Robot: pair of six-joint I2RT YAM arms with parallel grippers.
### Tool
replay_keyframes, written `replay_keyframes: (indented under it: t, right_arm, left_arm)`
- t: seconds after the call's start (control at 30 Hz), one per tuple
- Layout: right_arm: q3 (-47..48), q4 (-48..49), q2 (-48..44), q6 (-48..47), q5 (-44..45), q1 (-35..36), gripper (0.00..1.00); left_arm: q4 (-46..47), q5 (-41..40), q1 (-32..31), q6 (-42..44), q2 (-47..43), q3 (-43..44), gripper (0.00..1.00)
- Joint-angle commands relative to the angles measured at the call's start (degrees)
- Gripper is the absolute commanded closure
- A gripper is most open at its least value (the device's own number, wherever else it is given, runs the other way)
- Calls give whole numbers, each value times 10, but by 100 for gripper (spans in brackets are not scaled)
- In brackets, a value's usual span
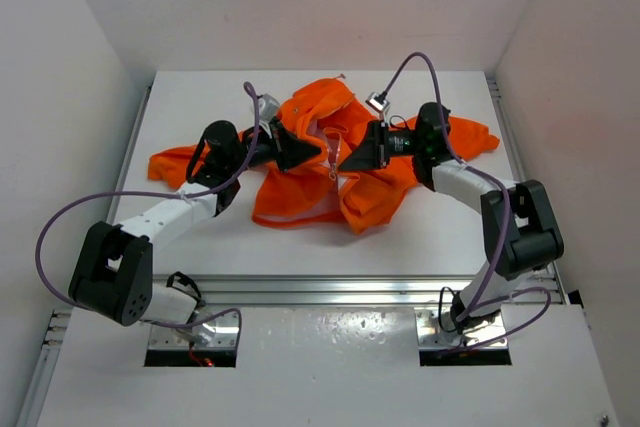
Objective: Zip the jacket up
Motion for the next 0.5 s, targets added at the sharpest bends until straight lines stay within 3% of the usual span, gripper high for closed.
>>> replay_keyframes:
  t: [0.0, 0.47]
  right_arm:
    - [32, 36, 2, 5, -2, 5, 100]
    - [66, 29, 24, 7, 1, 6, 100]
  left_arm:
    - [52, 1, -5, 8, -13, 8, 100]
    - [65, 17, -10, -14, -8, 8, 100]
